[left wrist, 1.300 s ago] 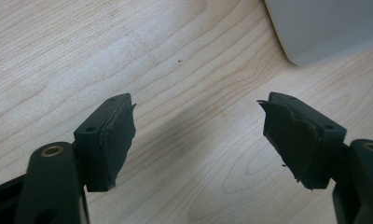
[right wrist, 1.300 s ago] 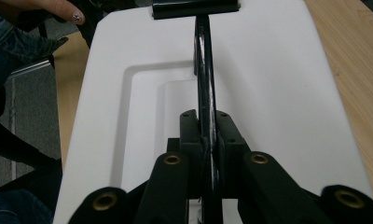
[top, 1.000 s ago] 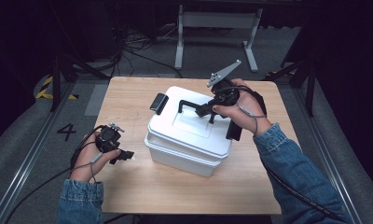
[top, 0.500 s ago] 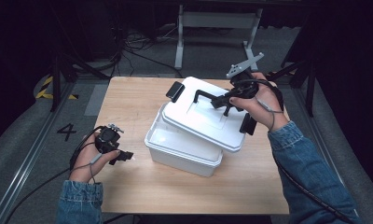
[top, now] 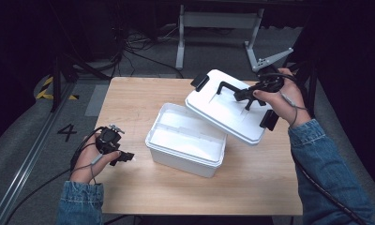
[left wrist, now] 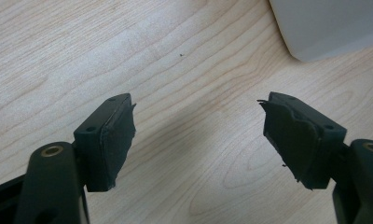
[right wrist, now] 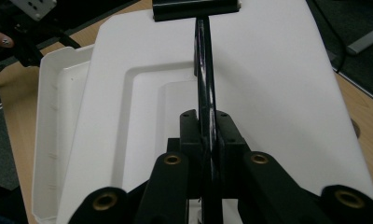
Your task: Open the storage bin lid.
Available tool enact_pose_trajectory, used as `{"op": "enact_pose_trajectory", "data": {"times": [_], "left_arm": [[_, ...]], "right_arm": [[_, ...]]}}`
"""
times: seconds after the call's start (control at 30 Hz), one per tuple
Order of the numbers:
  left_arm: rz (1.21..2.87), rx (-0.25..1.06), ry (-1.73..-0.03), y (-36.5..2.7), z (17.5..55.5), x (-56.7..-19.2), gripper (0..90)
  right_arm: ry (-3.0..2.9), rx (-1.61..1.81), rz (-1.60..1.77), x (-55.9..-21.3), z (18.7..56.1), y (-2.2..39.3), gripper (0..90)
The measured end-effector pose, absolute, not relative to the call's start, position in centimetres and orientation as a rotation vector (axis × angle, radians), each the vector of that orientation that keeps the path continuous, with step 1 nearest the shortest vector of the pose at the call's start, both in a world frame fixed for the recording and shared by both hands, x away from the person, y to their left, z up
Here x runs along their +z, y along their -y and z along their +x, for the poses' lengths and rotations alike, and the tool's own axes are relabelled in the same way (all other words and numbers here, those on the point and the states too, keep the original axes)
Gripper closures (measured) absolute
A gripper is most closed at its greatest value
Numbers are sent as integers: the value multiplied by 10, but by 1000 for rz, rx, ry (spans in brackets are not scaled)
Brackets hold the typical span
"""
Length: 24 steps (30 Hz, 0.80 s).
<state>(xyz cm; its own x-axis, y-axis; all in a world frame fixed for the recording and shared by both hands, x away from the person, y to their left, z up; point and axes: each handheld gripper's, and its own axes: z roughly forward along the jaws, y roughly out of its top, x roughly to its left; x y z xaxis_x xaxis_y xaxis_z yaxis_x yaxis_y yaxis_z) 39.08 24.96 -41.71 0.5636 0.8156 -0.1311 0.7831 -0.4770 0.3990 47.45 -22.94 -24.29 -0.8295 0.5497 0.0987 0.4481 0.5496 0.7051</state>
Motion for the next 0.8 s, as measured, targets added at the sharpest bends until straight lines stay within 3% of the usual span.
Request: {"op": "enact_pose_trajectory", "data": {"times": [0.8], "left_arm": [[2396,101,-1292,-250,392,-419,256]], "right_arm": [[-2500,1068,1124,-261,502,316,847]]}}
